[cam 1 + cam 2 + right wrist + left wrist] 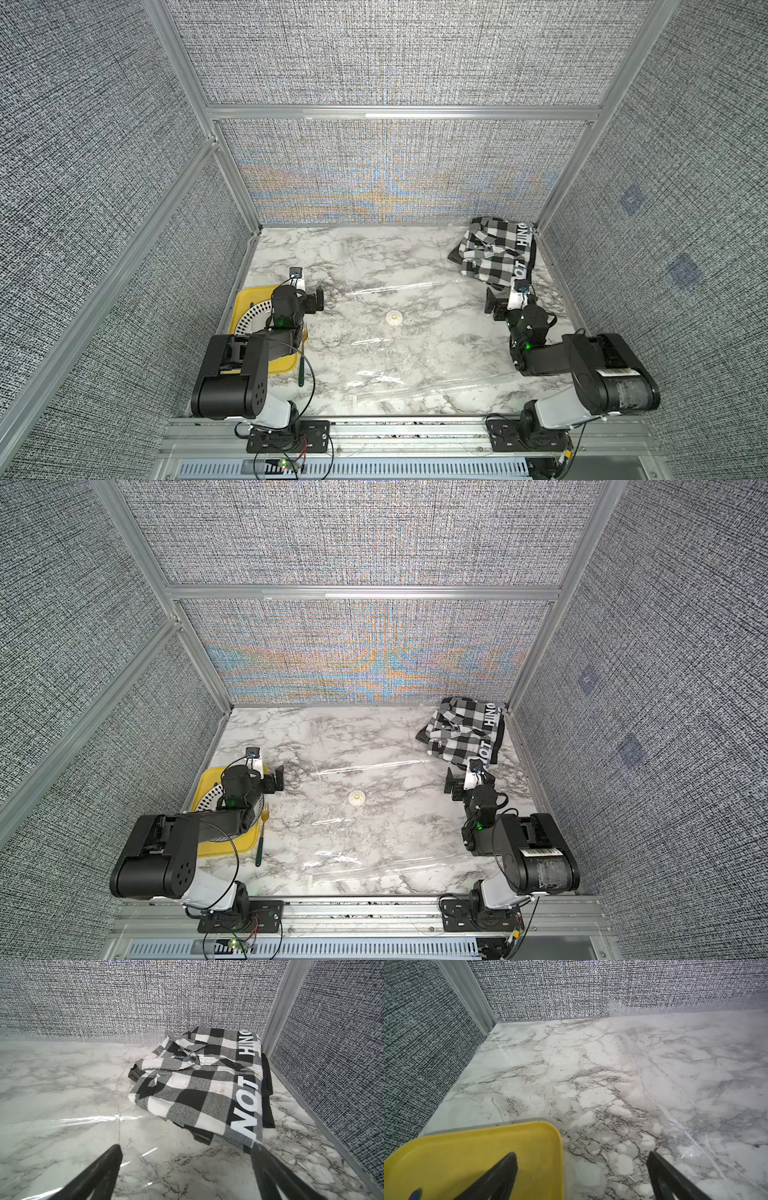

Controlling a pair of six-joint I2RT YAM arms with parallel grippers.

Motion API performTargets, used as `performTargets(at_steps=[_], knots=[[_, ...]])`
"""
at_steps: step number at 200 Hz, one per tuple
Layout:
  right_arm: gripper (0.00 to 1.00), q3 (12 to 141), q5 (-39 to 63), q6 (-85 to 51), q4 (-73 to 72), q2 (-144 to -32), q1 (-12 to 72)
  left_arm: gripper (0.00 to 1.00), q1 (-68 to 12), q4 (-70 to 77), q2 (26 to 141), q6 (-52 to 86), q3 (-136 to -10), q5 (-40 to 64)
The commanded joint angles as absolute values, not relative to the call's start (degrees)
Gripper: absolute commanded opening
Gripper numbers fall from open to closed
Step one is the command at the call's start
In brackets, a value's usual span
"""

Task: Place the folded shirt into the vacuum bag
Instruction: Adjust the vacuum bag at the center of the board.

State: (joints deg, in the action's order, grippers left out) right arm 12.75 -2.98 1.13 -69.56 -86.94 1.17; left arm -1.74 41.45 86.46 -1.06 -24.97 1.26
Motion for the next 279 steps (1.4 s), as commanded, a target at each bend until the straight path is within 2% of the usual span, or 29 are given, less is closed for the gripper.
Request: performTargets(at_steps=[1,16,40,70,104,117,142,171,202,233,279], knots=[[0.99,13.27,-3.08,1.00,-70.14,-86.97,1.13,1.00,-1.69,42.01,85.58,-0.95,-25.04,0.42],[0.99,13.96,-2.60,1.31,-68.92,-86.06,1.23,1.00,-1.80,37.38,82.67,-0.53,-26.39,-0.78],[0.99,20.78,-3.59,1.00,-51.69,-80.44,1.87,1.00,-2.66,35.87,74.39,-0.63,-23.85,-3.73],[0.99,19.48,-4.07,0.36,-49.03,-71.46,3.86,1.00,-3.84,27.64,60.96,5.21,-24.36,-10.87],[0.99,25.42,-2.66,-8.72,-30.46,-58.31,4.40,1.00,-4.11,10.89,52.19,13.35,-32.04,-4.27],[0.99,28.35,-0.71,-11.31,-21.96,-54.47,4.45,1.00,-4.18,5.28,51.86,13.15,-35.11,-0.19],[0.99,29.99,-0.62,-15.23,-13.81,-50.75,4.28,1.00,-4.49,2.05,50.79,11.52,-35.92,1.43],[0.99,28.61,-2.39,-21.02,-10.82,-50.76,3.40,1.00,-4.44,0.16,50.87,19.83,-34.60,-8.65],[0.99,25.73,-0.84,-25.00,-12.43,-51.00,0.74,1.00,-4.44,0.17,51.07,25.15,-32.82,-12.55],[0.99,26.65,2.93,-24.90,-12.76,-54.18,0.29,1.00,-4.50,0.39,55.76,20.39,-34.77,-3.98],[0.99,29.89,12.57,-24.27,-13.03,-62.80,0.35,1.00,-7.09,-2.03,71.17,18.21,-43.71,8.45]])
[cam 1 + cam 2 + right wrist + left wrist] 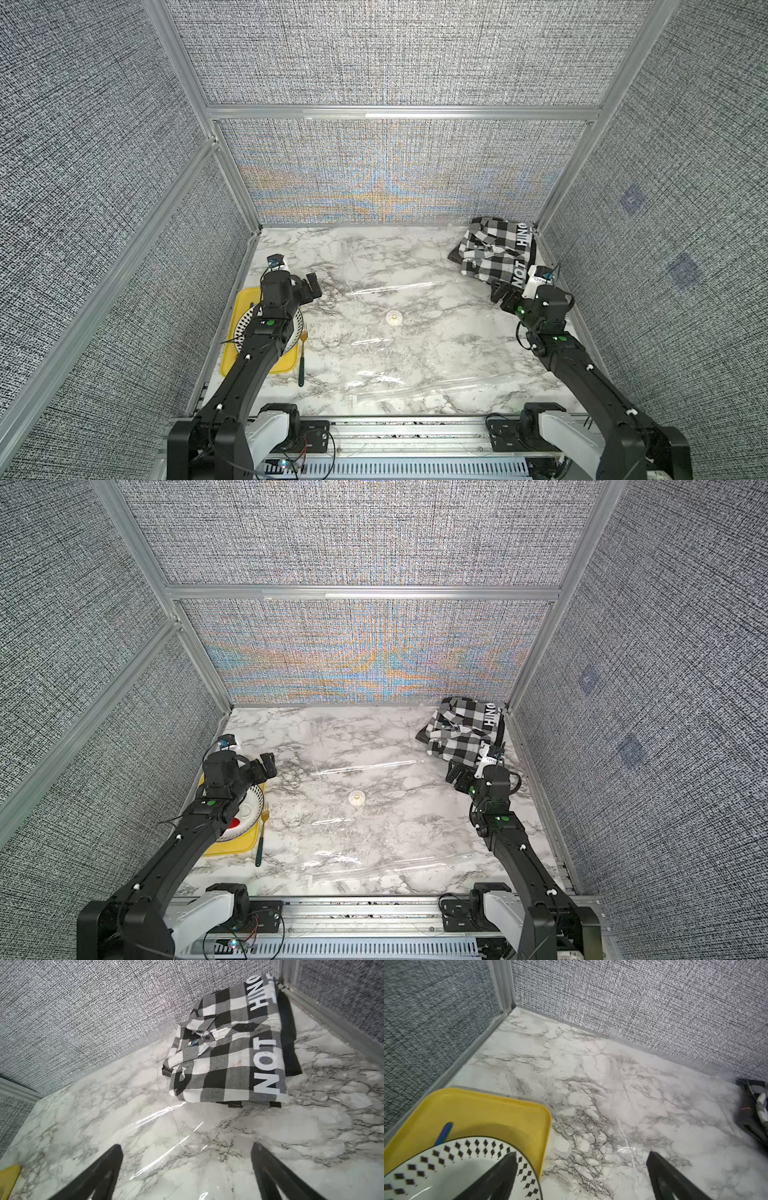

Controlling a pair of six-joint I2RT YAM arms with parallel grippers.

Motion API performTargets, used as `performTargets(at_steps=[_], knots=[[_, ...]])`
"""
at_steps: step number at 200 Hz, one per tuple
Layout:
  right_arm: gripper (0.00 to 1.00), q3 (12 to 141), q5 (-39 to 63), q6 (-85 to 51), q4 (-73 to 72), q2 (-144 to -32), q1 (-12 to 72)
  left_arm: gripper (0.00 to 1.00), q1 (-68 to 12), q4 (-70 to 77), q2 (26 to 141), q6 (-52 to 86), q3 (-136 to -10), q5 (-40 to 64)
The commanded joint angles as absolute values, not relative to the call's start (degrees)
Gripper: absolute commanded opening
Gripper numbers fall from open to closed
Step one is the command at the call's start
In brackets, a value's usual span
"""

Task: Place the folded shirt into the vacuum bag
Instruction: Adjust the vacuum bag at the center of the board.

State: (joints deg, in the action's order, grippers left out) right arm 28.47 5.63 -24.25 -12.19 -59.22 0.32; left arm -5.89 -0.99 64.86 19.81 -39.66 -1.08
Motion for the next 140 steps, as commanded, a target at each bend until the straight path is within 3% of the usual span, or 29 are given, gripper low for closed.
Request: performTargets(at_steps=[1,41,65,97,140], knots=[[0.99,29.98,12.74,-24.27,-13.06,-62.95,0.35,1.00,-7.10,-2.11,71.49,18.29,-43.87,8.66],[0.99,33.12,17.26,-23.87,-12.32,-71.22,0.94,1.00,-7.68,-7.40,87.30,20.76,-57.54,21.77],[0.99,35.91,17.15,-22.69,-9.75,-75.83,2.40,1.00,-7.95,-14.07,95.46,20.57,-66.39,22.99],[0.99,41.45,8.14,-21.71,-1.05,-83.08,3.97,1.00,-8.00,-20.66,106.26,21.22,-75.43,23.03],[0.99,42.62,7.09,-21.45,0.50,-84.99,4.34,1.00,-8.00,-27.14,117.44,21.17,-86.10,22.84]])
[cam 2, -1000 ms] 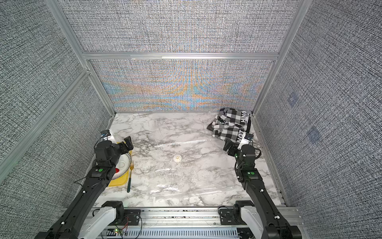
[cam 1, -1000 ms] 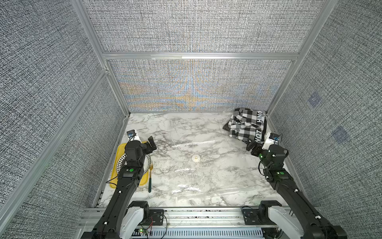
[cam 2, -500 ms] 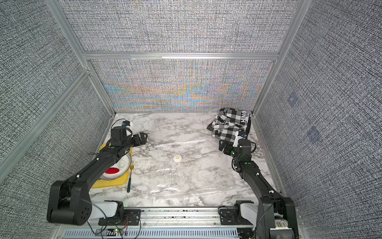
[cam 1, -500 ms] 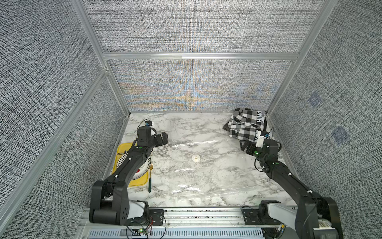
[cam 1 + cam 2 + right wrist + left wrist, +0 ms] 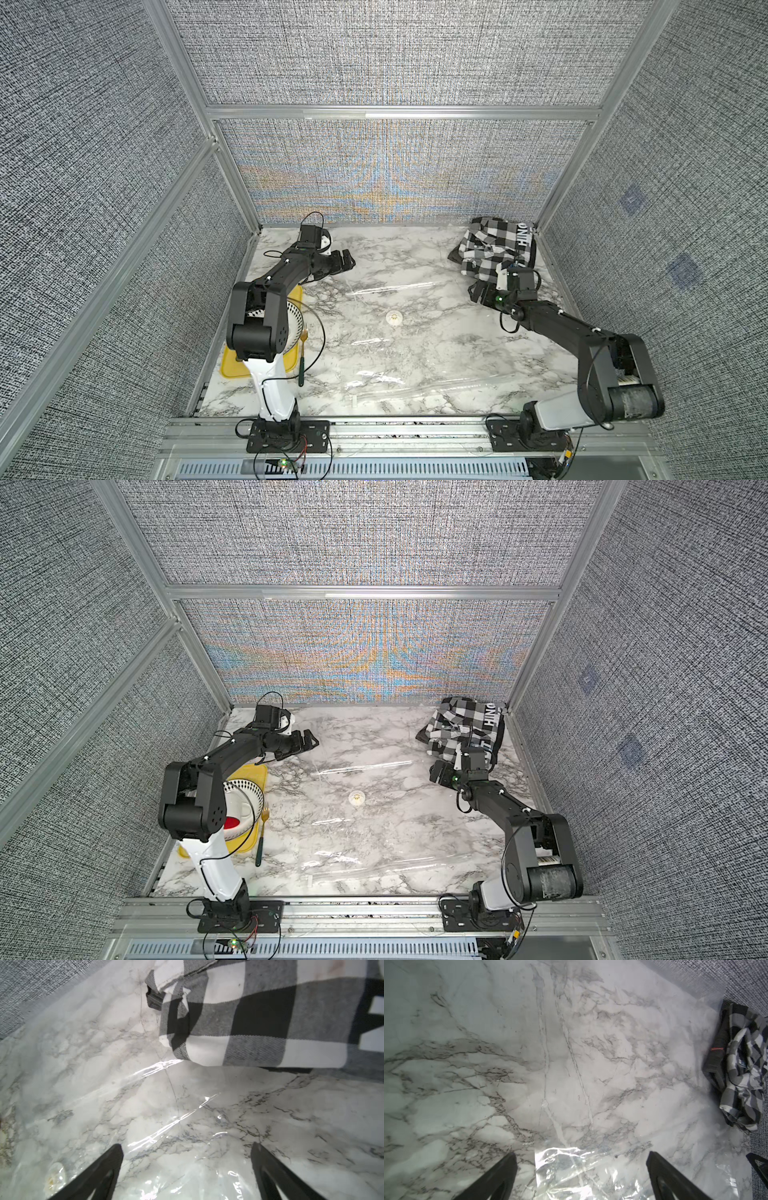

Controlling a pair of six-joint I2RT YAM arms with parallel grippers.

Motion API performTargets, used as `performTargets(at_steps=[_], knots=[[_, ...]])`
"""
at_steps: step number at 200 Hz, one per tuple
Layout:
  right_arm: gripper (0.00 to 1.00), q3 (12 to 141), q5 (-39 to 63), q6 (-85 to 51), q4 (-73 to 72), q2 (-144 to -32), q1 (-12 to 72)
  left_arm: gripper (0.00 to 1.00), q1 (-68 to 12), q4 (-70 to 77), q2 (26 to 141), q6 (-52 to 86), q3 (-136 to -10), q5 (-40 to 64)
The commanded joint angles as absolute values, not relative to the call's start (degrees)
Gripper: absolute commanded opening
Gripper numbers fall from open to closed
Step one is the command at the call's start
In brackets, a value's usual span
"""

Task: Place the folded shirt into the vacuum bag
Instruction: Adjust the vacuum bag at the center of the board.

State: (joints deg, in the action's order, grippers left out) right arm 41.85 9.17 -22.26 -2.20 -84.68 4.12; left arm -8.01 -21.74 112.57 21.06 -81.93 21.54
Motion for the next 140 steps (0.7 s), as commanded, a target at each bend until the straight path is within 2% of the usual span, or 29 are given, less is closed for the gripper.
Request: performTargets(at_steps=[1,57,78,87,105,140], knots=[[0.99,42.63,7.10,-21.45,0.47,-84.99,4.32,1.00,-8.00,-27.24,117.65,21.18,-86.38,22.89],[0.99,42.30,7.79,-21.21,0.09,-84.18,4.45,1.00,-8.00,-28.22,125.70,22.63,-92.83,23.58],[0.99,42.40,8.15,-21.18,0.01,-84.15,4.49,0.95,-8.01,-28.22,127.88,23.36,-94.65,24.60],[0.99,42.37,8.20,-21.24,0.00,-84.02,4.52,0.90,-8.00,-27.97,128.75,23.79,-95.18,25.67],[0.99,42.19,8.24,-21.18,-0.09,-83.47,4.57,0.71,-8.00,-25.17,129.70,25.35,-94.85,29.23],[0.99,41.92,8.15,-21.19,-0.31,-83.23,4.57,0.50,-8.63,-21.43,129.18,26.37,-93.48,31.16]])
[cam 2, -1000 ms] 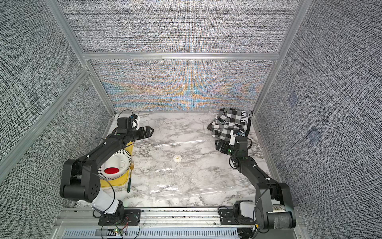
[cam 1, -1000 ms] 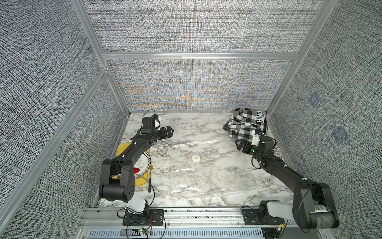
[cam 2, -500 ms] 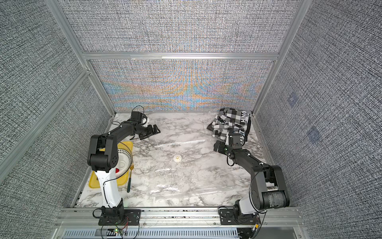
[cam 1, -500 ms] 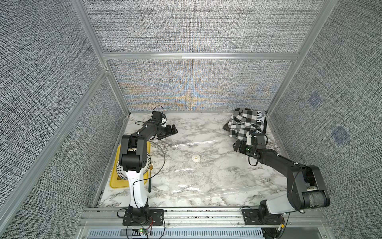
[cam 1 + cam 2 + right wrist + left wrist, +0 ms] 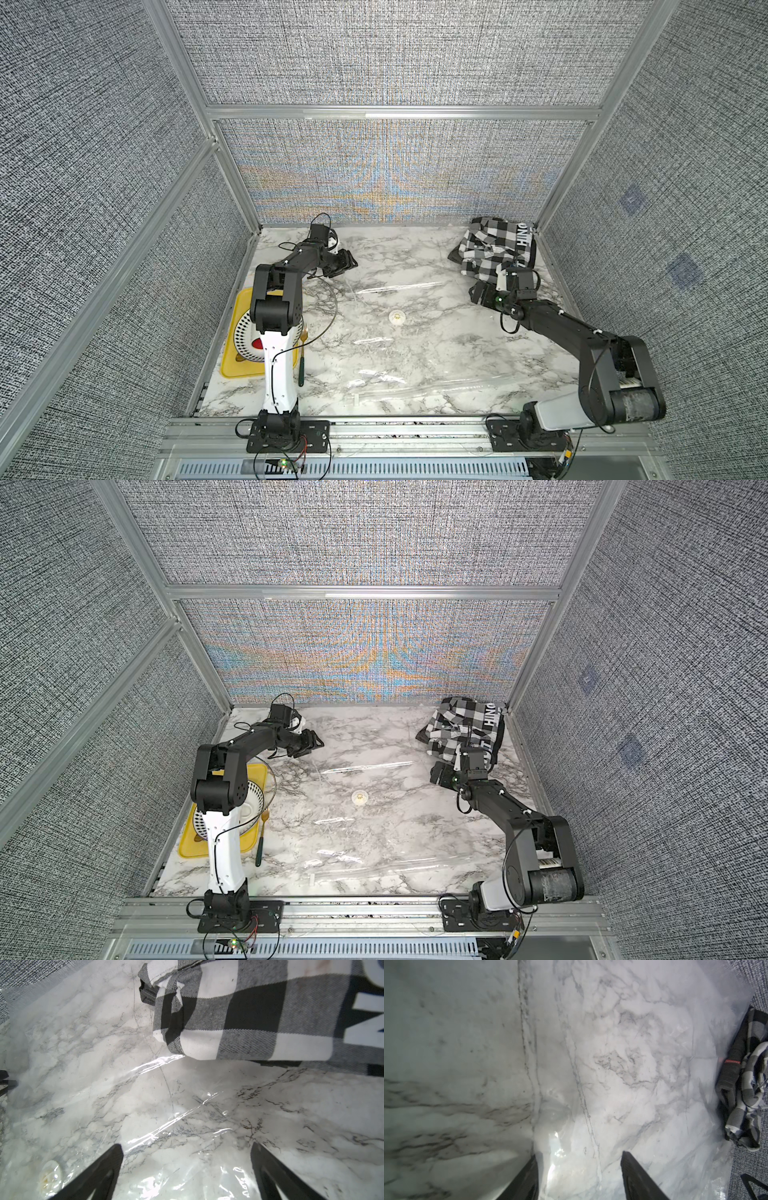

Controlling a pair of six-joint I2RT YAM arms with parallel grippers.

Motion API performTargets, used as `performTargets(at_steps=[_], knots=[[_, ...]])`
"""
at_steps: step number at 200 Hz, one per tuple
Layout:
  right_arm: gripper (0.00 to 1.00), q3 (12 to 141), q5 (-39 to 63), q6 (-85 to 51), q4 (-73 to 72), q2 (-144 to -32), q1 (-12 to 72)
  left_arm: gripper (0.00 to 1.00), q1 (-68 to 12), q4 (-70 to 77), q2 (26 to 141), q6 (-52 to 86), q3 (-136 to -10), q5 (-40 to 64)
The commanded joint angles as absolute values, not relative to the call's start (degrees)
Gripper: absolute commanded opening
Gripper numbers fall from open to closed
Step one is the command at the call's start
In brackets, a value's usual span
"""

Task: Place the folded shirt into the vacuum bag
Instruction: Adjust the vacuum bag at the center of the board.

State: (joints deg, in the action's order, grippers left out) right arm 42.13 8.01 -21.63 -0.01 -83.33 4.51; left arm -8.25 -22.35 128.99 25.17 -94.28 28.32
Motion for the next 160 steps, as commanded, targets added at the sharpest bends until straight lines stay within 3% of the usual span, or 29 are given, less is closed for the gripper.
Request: performTargets(at_steps=[1,48,90,140,160], knots=[[0.99,41.97,8.16,-21.18,-0.33,-83.19,4.57,0.49,-8.62,-21.31,129.15,26.41,-93.46,31.27],[0.99,42.05,8.66,-21.13,-0.69,-83.39,4.57,0.01,-8.62,-17.68,125.53,27.21,-91.30,31.49],[0.99,41.93,8.53,-21.10,-0.70,-83.11,4.57,0.00,-8.55,-12.80,116.50,28.19,-86.45,25.62],[0.99,41.80,8.26,-21.11,-0.44,-82.74,4.57,0.00,-7.14,-13.44,104.02,29.30,-83.31,8.83],[0.99,41.90,8.44,-21.12,-0.37,-82.87,4.59,0.00,-6.15,-13.16,102.39,30.53,-82.72,7.93]])
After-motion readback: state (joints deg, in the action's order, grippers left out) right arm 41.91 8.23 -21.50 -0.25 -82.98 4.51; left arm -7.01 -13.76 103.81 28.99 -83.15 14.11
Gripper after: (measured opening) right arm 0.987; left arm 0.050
